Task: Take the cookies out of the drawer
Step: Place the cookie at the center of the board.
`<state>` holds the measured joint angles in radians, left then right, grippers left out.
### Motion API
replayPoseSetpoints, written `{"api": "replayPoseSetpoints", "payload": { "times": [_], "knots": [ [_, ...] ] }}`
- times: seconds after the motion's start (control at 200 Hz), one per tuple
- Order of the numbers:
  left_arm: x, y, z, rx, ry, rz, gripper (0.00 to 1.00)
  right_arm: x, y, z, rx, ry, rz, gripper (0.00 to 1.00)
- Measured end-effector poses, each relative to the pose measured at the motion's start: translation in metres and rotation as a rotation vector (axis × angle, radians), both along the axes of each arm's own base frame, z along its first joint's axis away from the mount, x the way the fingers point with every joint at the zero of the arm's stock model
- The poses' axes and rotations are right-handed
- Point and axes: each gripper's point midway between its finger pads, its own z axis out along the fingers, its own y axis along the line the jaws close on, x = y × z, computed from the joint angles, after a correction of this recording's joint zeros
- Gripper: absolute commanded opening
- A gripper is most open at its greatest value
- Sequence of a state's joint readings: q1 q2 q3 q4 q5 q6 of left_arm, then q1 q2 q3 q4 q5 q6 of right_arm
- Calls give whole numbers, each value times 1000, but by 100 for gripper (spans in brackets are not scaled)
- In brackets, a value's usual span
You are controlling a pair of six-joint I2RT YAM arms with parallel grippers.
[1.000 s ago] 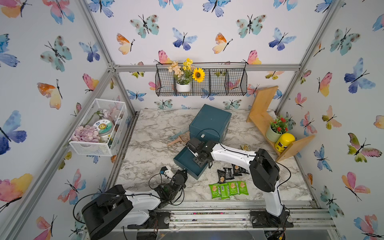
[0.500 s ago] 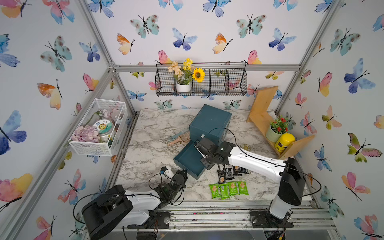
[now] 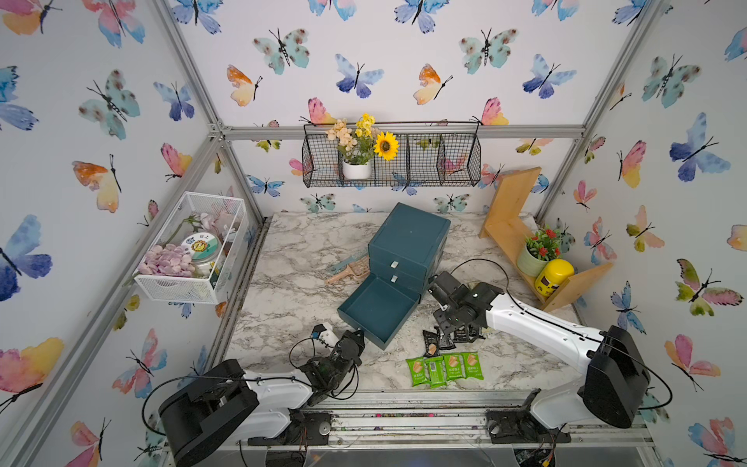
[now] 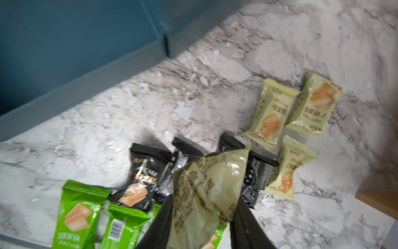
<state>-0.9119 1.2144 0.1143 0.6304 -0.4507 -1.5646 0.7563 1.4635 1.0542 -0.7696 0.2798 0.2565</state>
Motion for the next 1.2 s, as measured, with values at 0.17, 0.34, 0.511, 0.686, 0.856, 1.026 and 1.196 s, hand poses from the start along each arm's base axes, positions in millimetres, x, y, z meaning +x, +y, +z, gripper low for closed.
{"api": "replayPoseSetpoints", "payload": {
  "times": [0.17,0.34,0.511,0.686,0.856,1.026,1.196],
  "knots": [
    [0,0,0,0,-1,0,0,21,-15,-9,27,-10,-48,23],
    [0,0,1,-1,-1,0,0,38,-10,-26,23,-15,-36,23],
    [0,0,1,-1,-1,0,0,48,-6,-43,11,-9,-26,23],
    [0,0,1,-1,-1,0,0,59,-1,-45,33,-42,-30,26],
    [0,0,1,-1,-1,0,0,59,-4,-60,19,-25,-33,35],
    [0,0,1,-1,-1,0,0,57,-6,-63,12,-18,-31,48],
    [0,0,1,0,-1,0,0,57,-5,-58,18,-29,-27,56]
  ]
}}
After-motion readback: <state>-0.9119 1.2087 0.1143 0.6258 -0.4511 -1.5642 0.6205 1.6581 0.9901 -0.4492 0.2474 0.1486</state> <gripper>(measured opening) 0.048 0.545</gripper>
